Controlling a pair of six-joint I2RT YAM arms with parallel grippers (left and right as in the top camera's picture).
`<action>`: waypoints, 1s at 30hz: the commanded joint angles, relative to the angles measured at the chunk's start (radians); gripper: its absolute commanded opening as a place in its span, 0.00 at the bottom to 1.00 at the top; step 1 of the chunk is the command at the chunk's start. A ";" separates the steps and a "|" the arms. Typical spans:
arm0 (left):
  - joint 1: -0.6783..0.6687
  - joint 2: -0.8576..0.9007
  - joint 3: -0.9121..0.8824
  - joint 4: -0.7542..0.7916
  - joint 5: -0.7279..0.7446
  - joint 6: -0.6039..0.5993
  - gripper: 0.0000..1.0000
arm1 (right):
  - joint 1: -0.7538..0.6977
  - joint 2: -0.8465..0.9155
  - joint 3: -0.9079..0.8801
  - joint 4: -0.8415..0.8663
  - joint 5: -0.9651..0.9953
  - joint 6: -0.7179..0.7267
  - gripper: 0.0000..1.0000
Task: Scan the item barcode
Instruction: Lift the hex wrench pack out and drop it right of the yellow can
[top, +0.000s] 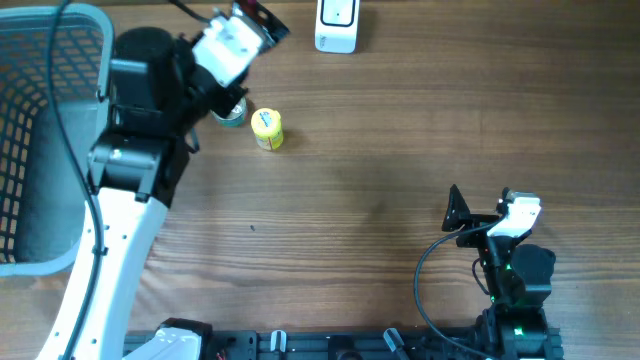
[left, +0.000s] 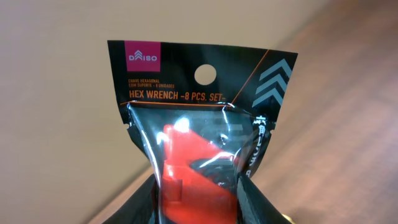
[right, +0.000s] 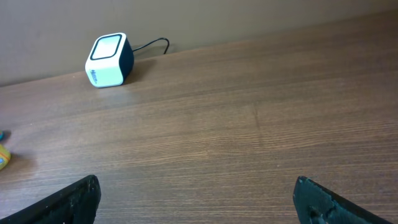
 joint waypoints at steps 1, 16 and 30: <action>-0.071 -0.008 0.010 -0.054 0.049 -0.033 0.31 | -0.005 0.002 -0.001 0.007 0.009 0.004 1.00; -0.156 0.392 0.010 -0.228 0.164 -0.136 0.41 | -0.005 0.002 -0.001 0.010 0.009 0.004 1.00; -0.235 0.602 0.010 -0.157 0.185 -0.137 0.43 | -0.005 0.002 -0.001 0.010 0.009 0.005 1.00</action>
